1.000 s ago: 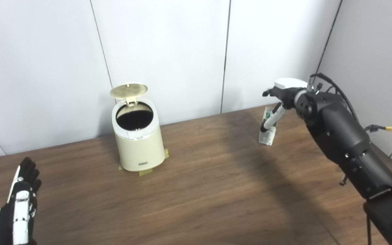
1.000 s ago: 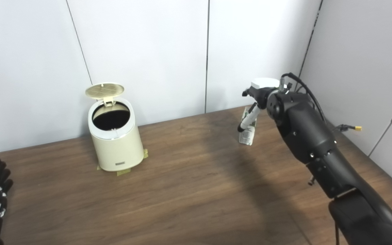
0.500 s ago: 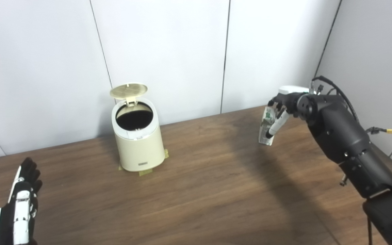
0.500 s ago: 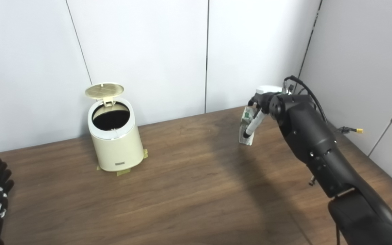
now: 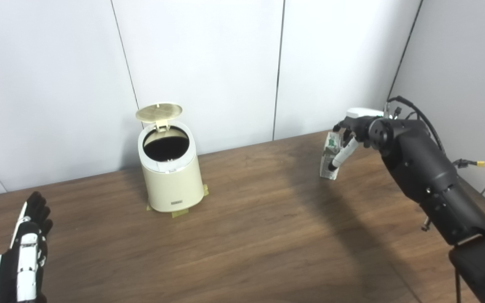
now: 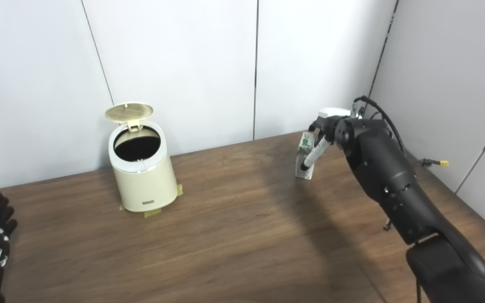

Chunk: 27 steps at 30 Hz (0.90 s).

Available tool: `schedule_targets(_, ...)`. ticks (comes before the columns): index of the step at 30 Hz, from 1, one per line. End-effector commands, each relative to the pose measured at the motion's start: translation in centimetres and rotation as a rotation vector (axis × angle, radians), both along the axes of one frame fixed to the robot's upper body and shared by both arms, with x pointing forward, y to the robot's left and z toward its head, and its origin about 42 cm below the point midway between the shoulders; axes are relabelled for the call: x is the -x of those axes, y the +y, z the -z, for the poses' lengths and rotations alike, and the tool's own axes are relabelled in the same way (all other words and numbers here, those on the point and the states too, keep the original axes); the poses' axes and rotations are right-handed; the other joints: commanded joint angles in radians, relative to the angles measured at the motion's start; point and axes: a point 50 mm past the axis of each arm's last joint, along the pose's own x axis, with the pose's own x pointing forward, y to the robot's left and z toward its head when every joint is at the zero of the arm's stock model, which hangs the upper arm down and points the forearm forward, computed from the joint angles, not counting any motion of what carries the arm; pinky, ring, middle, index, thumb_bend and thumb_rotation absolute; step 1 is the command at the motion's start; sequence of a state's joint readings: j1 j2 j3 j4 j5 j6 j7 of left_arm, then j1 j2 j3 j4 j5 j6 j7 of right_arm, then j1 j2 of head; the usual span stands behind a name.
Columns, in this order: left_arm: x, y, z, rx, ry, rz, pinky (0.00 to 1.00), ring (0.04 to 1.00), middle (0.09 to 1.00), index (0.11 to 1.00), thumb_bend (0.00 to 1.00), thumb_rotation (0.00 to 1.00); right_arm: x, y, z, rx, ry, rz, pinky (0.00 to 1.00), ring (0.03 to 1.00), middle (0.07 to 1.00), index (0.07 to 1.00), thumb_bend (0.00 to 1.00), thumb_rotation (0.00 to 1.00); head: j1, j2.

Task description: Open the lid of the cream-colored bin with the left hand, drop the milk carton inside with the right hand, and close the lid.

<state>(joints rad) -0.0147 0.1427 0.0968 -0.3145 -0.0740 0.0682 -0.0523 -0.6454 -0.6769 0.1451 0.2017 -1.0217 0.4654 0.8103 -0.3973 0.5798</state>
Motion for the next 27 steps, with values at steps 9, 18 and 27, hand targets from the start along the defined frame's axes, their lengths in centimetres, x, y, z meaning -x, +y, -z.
schedule_targets(9,-0.2,-0.3,-1.9,0.003,-0.071,0.015,1.0,1.0,0.989,0.984,0.19,1.0,-1.8,-0.8,-3.1,0.102,-0.08,0.047,0.52,0.683,0.779,0.921,0.99,0.38,0.004,0.003)
schedule_targets(18,0.0,-0.2,-2.0,-0.009,-0.07,0.016,1.0,1.0,1.0,1.0,0.18,1.0,-2.4,-0.6,-2.0,0.197,-0.063,0.009,0.62,0.81,0.883,0.891,1.0,0.42,0.004,0.006)
schedule_targets(27,-0.1,-0.1,-1.8,-0.007,-0.07,0.015,1.0,1.0,1.0,0.999,0.18,1.0,-2.6,-0.6,-1.9,0.168,-0.094,-0.01,0.66,0.828,0.888,0.88,1.0,0.41,0.004,0.007)
